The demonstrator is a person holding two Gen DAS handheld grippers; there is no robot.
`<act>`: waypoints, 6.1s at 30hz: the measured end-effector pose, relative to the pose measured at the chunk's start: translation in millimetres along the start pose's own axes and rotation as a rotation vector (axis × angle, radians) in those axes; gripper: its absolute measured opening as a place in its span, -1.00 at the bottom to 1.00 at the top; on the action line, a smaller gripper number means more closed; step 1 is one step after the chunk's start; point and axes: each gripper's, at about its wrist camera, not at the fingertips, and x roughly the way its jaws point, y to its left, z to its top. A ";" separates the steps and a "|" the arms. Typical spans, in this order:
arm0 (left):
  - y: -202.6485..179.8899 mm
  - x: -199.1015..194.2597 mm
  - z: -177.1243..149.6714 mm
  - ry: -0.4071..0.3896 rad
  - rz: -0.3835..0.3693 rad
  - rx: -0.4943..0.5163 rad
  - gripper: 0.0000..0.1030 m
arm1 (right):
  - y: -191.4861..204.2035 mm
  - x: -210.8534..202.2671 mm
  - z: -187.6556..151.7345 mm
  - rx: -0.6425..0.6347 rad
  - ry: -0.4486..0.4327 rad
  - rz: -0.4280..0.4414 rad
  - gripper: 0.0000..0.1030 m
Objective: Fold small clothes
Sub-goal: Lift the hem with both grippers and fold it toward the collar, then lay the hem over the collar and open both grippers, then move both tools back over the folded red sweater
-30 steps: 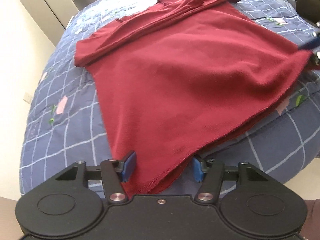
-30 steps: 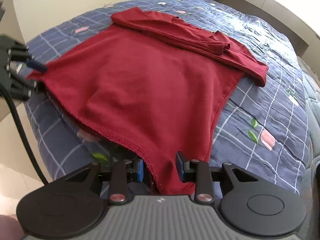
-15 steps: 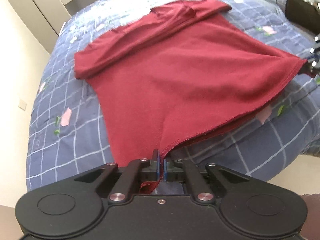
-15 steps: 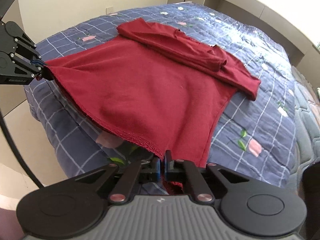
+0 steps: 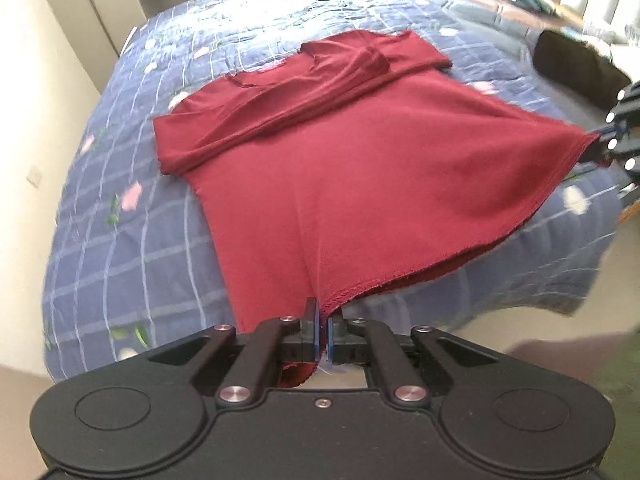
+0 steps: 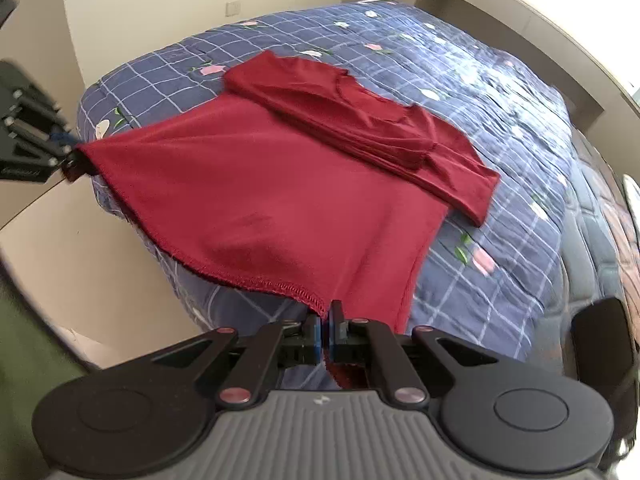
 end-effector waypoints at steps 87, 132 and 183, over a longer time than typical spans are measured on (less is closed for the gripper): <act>203.1 115.4 193.1 0.163 0.237 -0.797 0.91 | -218.7 298.5 241.9 0.168 0.128 -0.046 0.99; 95.9 -73.2 -4.9 -0.012 0.116 -0.940 0.99 | -4.2 64.3 139.7 0.247 -0.059 0.054 1.00; 204.4 181.2 72.6 -0.363 0.112 -0.935 0.78 | -62.1 286.9 180.3 0.197 -0.261 -0.063 1.00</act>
